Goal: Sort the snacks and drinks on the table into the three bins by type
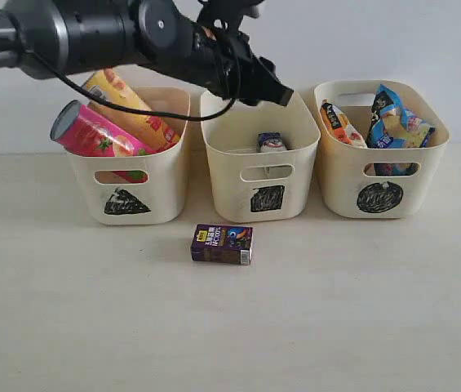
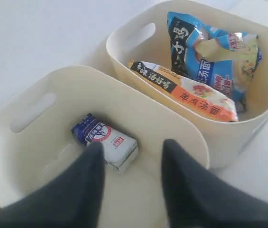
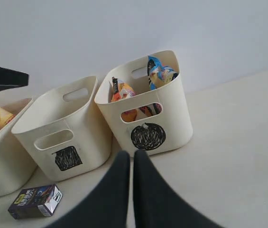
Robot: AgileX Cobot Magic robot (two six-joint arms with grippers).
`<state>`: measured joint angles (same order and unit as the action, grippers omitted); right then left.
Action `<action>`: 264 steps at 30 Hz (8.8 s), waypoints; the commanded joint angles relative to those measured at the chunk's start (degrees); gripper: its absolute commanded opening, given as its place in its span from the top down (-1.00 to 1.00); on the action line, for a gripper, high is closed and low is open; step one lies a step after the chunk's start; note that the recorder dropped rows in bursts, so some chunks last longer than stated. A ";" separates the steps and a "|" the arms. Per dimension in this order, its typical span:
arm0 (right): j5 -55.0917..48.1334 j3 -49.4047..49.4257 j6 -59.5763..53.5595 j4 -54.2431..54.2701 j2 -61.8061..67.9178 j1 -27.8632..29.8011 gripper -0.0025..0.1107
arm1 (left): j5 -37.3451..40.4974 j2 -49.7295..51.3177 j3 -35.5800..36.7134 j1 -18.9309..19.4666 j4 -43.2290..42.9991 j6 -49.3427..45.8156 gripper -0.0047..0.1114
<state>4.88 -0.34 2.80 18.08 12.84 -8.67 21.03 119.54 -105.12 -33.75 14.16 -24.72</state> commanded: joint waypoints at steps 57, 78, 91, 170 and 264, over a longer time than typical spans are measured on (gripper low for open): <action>0.03 0.34 -0.14 -0.41 -0.16 0.16 0.96 | 20.80 1.35 17.09 -3.46 -15.48 -30.59 -0.59; -0.08 0.34 -0.35 -0.41 -0.16 0.16 0.96 | 19.68 8.46 9.93 1.48 -11.76 -24.25 -0.59; -0.08 0.34 -0.35 -0.41 -0.16 0.16 0.96 | 19.43 11.80 7.94 2.49 -5.59 -28.86 -0.59; -0.08 0.34 -1.17 -0.41 -0.16 0.16 0.96 | -20.04 11.10 -0.88 2.38 49.67 -28.86 -0.46; -3.65 0.34 -1.16 -0.41 -0.16 0.16 0.96 | -13.64 -106.55 84.97 34.22 -10.19 36.34 0.84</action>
<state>0.79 -0.21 2.01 18.08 12.84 -8.67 6.86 17.34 -24.46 -1.70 7.27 11.06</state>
